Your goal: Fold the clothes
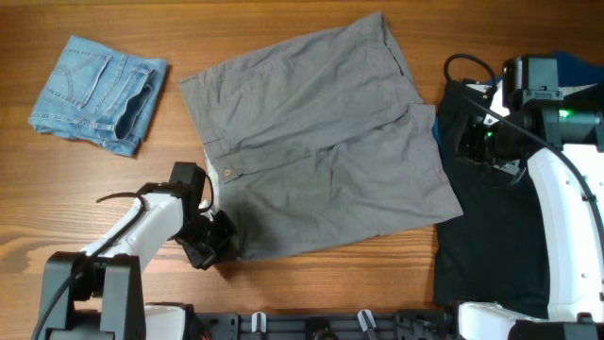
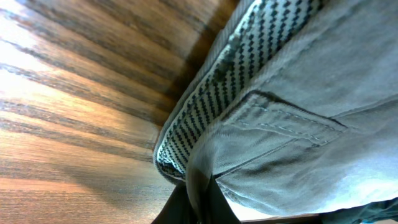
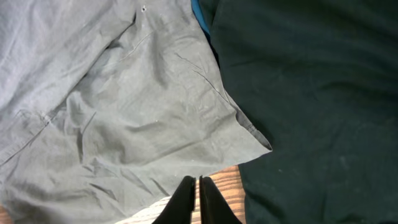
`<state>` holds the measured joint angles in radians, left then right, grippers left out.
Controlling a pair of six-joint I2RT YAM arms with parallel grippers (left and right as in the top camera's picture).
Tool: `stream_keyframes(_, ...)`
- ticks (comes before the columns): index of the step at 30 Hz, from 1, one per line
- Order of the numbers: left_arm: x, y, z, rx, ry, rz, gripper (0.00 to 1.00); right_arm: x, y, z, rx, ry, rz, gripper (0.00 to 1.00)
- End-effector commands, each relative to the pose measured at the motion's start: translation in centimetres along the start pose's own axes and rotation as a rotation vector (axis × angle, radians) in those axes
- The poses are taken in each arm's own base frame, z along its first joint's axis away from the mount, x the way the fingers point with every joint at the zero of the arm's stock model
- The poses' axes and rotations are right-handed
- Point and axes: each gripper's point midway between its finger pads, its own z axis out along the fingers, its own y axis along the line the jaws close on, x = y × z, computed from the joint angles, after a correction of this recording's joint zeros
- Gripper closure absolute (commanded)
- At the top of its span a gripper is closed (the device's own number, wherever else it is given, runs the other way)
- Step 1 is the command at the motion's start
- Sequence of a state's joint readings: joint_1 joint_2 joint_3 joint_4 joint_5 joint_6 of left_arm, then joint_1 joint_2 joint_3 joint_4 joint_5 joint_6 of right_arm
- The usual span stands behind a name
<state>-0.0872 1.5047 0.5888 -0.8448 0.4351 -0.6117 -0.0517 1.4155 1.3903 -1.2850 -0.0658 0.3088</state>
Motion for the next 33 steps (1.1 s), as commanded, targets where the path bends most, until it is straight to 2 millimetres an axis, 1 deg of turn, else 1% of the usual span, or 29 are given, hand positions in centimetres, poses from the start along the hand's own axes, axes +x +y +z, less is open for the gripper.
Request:
stream_keyframes(1,-0.3,0.8,0.2,-0.038,-0.008,-0.006,0.96,-0.1,-0.5,-0.4,0.021,-0.016,0.01,0.84)
stream_keyframes(3,-0.8,0.6,-0.7,-0.029,-0.023,0.005,0.96,0.8,-0.8,0.7,0.035,0.032,0.014,0.78)
stream_keyframes(5,-1.6,0.8,-2.0,-0.038,-0.058,-0.002,0.96,2.5,-0.9,2.6,0.024,0.116,0.022,0.75)
stream_keyframes(6,-2.1,0.9,-2.6,-0.041,-0.079,-0.014,0.96,3.6,-1.1,3.9,0.027,0.167,0.027,0.69)
stream_keyframes(7,-2.5,1.0,-3.2,-0.035,-0.099,-0.024,0.96,4.7,-1.4,5.3,0.035,0.219,0.033,0.66)
stream_keyframes(8,-2.8,1.0,-3.6,-0.024,-0.113,-0.018,0.96,5.8,-1.6,6.6,0.038,0.266,0.042,0.59)
stream_keyframes(10,-3.4,1.8,-4.2,-0.039,-0.145,-0.045,0.96,8.0,-1.9,9.1,0.034,0.349,0.068,0.52)
stream_keyframes(13,-3.8,2.4,-4.6,-0.038,-0.163,-0.074,0.96,11.3,-2.4,11.8,0.036,0.464,0.096,0.52)
stream_keyframes(15,-3.9,2.4,-4.6,-0.037,-0.163,-0.075,0.96,13.0,-2.8,13.1,0.048,0.516,0.13,0.51)
stream_keyframes(16,-3.9,2.4,-4.6,-0.038,-0.163,-0.072,0.96,13.7,-2.9,13.6,0.045,0.535,0.145,0.51)
stream_keyframes(17,-3.9,2.4,-4.6,-0.038,-0.163,-0.067,0.96,14.2,-3.1,14.1,0.054,0.547,0.169,0.48)
stream_keyframes(21,-3.9,2.4,-4.6,-0.039,-0.164,-0.053,0.96,15.8,-3.6,16.0,0.074,0.551,0.248,0.47)
stream_keyframes(22,-3.9,2.4,-4.6,-0.039,-0.164,-0.052,0.96,15.9,-3.7,16.3,0.075,0.54,0.265,0.47)
stream_keyframes(23,-4.0,2.4,-4.6,-0.038,-0.167,-0.048,0.96,15.8,-3.2,16.9,0.045,0.526,0.283,0.48)
stream_keyframes(25,-4.0,2.3,-4.6,-0.037,-0.167,-0.048,0.96,15.5,-2.5,17.2,0.003,0.513,0.297,0.53)
stream_keyframes(26,-4.0,2.3,-4.6,-0.037,-0.168,-0.047,0.96,15.1,-2.1,17.4,-0.021,0.501,0.297,0.59)
stream_keyframes(27,-4.0,2.3,-4.6,-0.036,-0.17,-0.047,0.96,14.9,-2.1,17.5,-0.025,0.491,0.295,0.66)
stream_keyframes(28,-4.0,2.3,-4.6,-0.036,-0.17,-0.047,0.96,14.5,-2.1,17.7,-0.023,0.473,0.29,0.69)
stream_keyframes(29,-4.0,2.3,-4.6,-0.036,-0.17,-0.047,0.96,14.4,-2.2,17.8,-0.017,0.467,0.288,0.71)
stream_keyframes(31,-4.0,2.3,-4.6,-0.036,-0.17,-0.046,0.96,14.1,-2.4,17.6,-0.004,0.462,0.283,0.84)
stream_keyframes(33,-4.1,2.3,-4.7,-0.035,-0.171,-0.043,0.96,13.5,-3.0,17.1,0.043,0.451,0.267,0.93)
